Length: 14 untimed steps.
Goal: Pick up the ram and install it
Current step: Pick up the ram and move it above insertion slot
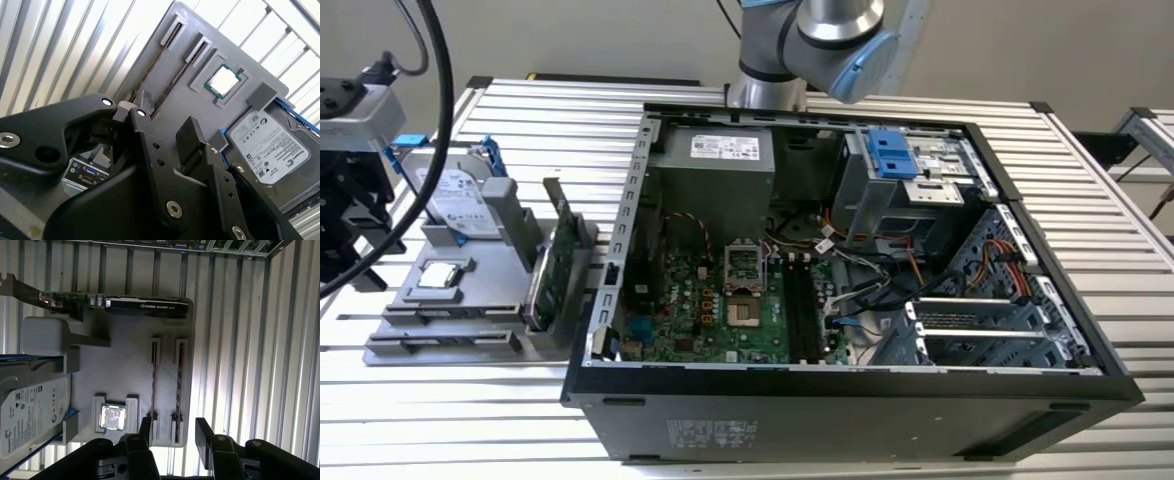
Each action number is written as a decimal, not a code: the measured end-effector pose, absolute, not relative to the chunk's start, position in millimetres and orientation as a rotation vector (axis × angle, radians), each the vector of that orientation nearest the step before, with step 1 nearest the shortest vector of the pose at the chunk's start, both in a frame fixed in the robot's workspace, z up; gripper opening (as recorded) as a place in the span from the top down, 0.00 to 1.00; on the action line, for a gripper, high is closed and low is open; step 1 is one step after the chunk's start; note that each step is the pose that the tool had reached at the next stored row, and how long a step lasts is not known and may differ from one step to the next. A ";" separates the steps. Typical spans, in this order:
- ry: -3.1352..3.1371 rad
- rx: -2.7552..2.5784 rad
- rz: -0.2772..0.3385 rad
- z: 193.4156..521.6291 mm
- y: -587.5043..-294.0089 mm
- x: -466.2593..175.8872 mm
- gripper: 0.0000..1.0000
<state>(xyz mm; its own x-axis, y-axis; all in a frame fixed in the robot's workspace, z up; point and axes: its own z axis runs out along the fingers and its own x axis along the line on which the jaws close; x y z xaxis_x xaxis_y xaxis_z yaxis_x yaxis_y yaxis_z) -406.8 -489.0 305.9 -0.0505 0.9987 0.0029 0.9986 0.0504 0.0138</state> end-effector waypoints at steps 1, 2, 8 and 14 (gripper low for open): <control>2.271 2.160 0.019 305.7 -489.0 -406.8 0.00; 2.271 2.160 0.019 305.5 -489.0 -406.8 0.00; 2.271 2.160 0.019 304.0 -489.0 -406.8 0.00; 2.271 2.160 0.019 302.9 -489.0 -406.8 0.00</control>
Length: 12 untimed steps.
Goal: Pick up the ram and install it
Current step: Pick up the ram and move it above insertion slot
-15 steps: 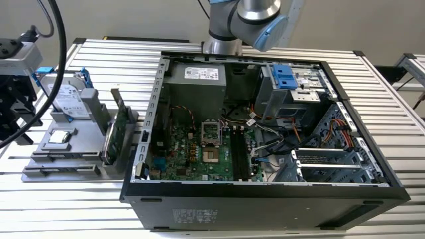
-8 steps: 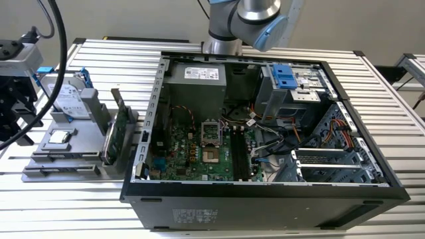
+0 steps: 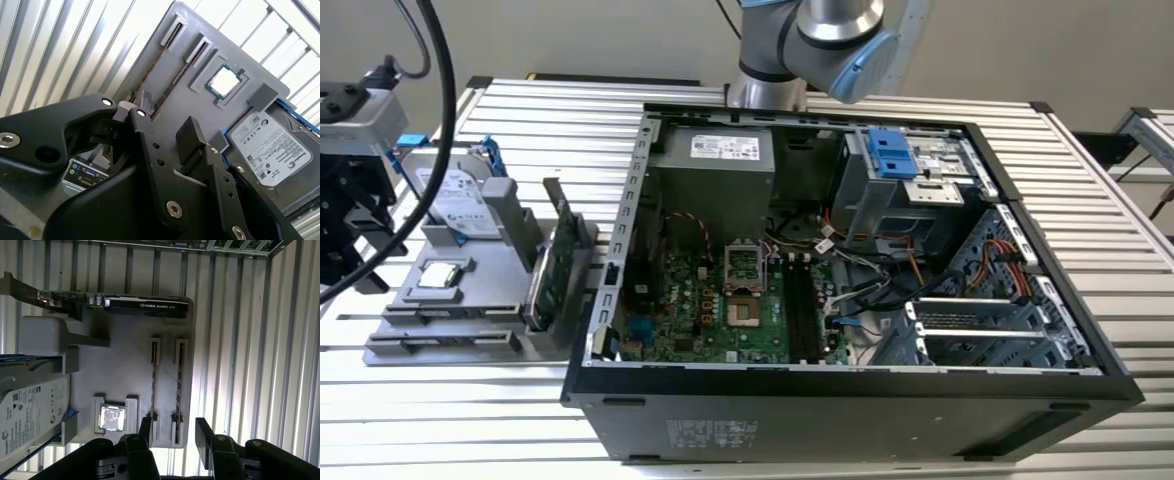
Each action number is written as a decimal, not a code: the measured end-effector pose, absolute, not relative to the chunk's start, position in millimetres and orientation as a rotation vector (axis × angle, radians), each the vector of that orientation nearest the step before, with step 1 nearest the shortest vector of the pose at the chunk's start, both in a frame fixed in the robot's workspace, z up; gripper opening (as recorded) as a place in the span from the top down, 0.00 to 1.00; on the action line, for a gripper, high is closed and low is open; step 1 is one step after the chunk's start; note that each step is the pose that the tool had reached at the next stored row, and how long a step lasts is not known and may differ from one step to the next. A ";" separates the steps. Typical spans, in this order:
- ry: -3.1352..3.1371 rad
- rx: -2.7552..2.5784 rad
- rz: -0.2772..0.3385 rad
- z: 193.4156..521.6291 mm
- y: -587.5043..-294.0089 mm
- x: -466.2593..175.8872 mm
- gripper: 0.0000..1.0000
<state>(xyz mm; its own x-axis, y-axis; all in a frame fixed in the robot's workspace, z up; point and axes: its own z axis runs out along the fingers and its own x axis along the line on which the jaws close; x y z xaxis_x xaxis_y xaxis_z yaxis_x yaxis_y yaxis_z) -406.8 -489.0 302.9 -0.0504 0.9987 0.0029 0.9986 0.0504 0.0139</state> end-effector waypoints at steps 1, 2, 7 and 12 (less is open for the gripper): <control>2.271 2.160 0.019 302.7 -489.0 -406.8 0.00; 2.271 2.160 0.019 302.5 -489.0 -406.8 0.00; 2.271 2.160 0.019 301.5 -489.0 -406.8 0.00; 2.271 2.159 0.019 300.2 -489.1 -406.8 0.00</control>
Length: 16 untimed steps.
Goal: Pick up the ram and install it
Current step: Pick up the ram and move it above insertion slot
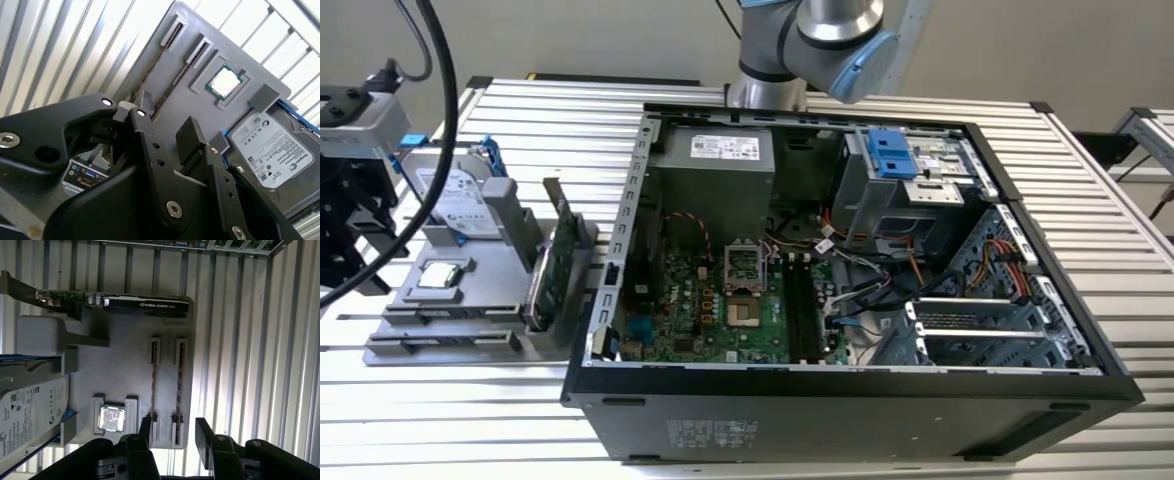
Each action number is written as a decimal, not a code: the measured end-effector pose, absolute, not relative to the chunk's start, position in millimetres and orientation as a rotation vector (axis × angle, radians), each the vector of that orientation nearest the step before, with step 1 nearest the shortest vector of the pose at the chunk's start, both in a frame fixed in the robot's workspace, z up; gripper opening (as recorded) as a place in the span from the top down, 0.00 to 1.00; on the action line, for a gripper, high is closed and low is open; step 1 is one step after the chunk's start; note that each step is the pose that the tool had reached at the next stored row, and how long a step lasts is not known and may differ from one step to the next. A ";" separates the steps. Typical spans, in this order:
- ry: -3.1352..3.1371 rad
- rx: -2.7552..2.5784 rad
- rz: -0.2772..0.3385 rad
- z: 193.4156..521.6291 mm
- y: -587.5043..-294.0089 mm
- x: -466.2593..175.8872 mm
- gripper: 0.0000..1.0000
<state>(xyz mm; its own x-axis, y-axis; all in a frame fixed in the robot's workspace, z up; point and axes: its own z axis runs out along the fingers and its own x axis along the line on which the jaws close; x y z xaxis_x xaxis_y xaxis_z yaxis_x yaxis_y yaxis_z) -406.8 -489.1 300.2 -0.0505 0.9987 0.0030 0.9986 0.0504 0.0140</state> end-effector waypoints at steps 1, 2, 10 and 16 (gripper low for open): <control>2.271 2.160 0.019 299.7 -489.0 -406.8 0.00; 2.271 2.160 0.019 299.2 -489.0 -406.8 0.00; 2.271 2.160 0.019 292.5 -489.0 -406.8 0.00; 2.271 2.160 0.019 289.2 -489.1 -406.8 0.00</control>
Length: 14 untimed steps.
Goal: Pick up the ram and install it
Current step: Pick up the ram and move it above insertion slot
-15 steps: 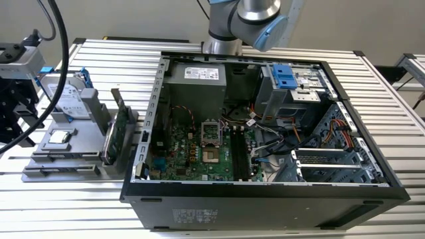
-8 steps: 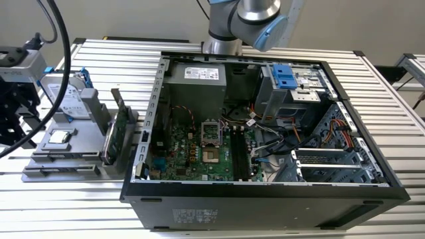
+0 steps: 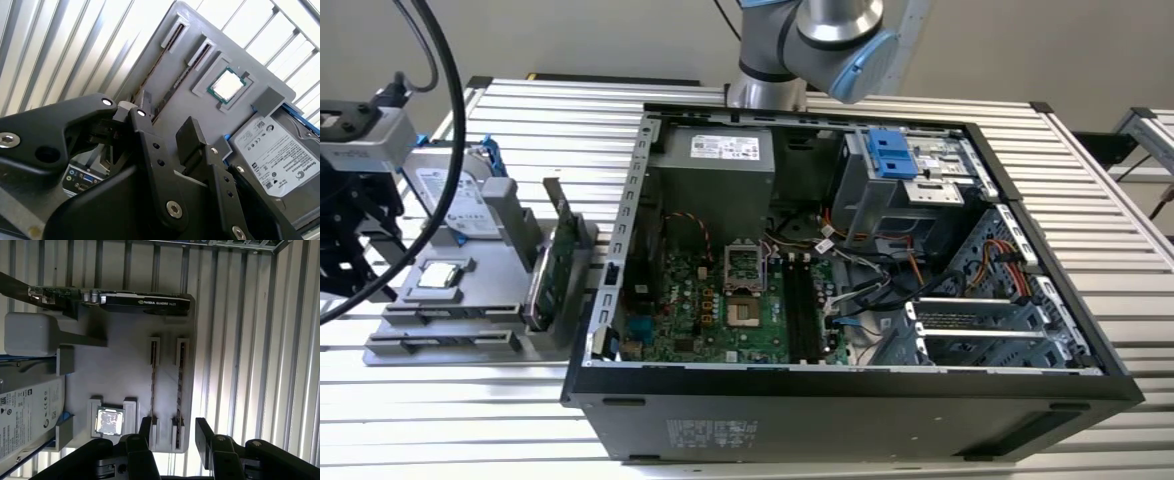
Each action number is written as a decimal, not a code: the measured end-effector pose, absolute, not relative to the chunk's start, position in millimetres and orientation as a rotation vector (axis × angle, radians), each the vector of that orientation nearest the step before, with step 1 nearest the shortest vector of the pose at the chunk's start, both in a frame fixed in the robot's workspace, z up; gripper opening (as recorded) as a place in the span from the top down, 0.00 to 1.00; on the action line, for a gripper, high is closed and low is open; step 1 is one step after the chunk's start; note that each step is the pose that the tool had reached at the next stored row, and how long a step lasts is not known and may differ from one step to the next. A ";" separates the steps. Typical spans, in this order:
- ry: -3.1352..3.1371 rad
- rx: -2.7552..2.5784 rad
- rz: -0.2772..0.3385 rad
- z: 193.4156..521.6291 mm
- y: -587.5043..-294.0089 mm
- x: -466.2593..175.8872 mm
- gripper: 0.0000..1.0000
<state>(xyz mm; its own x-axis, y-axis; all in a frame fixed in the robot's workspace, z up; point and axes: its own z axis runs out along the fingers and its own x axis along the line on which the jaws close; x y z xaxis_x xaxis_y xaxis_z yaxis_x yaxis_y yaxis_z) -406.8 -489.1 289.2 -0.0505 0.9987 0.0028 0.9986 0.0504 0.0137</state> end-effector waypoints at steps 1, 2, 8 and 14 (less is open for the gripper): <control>2.271 2.160 0.019 289.0 -489.1 -406.8 0.00; 2.271 2.160 0.019 288.9 -489.1 -406.8 0.00; 2.271 2.159 0.019 287.7 -489.1 -406.8 0.00; 2.271 2.159 0.019 285.0 -489.0 -406.8 0.00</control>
<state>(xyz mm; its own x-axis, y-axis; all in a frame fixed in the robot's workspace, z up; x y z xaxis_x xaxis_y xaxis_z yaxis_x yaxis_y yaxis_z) -406.8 -489.0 285.0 -0.0505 0.9987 0.0029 0.9986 0.0504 0.0140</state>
